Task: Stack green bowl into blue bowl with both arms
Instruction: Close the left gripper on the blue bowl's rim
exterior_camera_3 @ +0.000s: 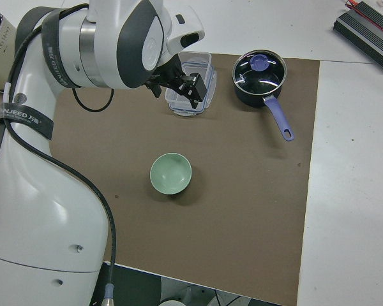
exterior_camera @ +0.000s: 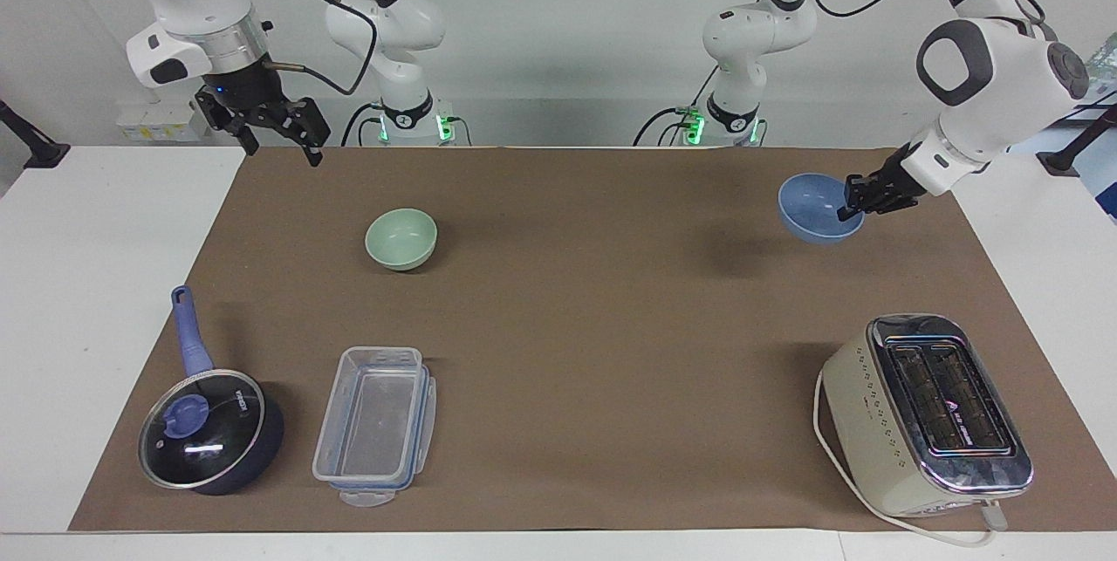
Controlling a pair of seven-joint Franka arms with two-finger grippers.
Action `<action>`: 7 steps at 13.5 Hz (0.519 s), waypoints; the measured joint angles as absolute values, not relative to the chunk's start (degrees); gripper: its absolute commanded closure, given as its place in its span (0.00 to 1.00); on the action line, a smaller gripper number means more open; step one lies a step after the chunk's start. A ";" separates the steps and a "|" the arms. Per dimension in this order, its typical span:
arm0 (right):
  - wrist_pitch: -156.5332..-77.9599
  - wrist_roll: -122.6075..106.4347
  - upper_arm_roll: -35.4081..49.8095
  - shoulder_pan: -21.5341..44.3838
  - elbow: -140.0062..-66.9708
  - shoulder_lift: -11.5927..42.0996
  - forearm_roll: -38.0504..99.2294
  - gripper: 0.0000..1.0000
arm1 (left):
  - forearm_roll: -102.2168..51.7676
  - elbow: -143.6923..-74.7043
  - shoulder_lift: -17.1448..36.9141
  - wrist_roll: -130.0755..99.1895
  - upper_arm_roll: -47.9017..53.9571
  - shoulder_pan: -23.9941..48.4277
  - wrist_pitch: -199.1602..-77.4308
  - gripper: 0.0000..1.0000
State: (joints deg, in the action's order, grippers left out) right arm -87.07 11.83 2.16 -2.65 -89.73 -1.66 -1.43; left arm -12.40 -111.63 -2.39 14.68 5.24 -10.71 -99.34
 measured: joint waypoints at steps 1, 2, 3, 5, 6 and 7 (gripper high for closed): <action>-87.07 11.83 2.16 -2.65 -89.73 -1.66 -1.43 0.00 | -11.26 -110.46 -2.39 12.97 5.49 -8.97 -98.87 1.00; -87.07 11.83 2.16 -2.65 -89.73 -1.66 -1.43 0.00 | -10.54 -109.58 -2.40 11.36 5.67 -7.35 -98.45 1.00; -87.07 11.83 2.16 -2.65 -89.73 -1.66 -1.43 0.00 | -10.20 -109.13 -2.40 10.14 5.74 -5.99 -98.17 1.00; -87.07 11.83 2.16 -2.65 -89.73 -1.66 -1.43 0.00 | -9.30 -109.01 -2.39 7.18 5.81 -3.17 -98.09 1.00; -87.07 11.83 2.16 -2.65 -89.73 -1.66 -1.43 0.00 | -9.02 -109.02 -2.39 5.42 5.87 -1.86 -98.07 1.00; -87.07 11.83 2.16 -2.65 -89.73 -1.66 -1.43 0.00 | -8.91 -109.02 -2.39 3.59 5.94 -0.56 -98.07 1.00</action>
State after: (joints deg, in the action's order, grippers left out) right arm -87.07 11.83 2.16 -2.65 -89.73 -1.66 -1.43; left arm -8.91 -109.02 -2.39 3.59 5.94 -0.56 -98.07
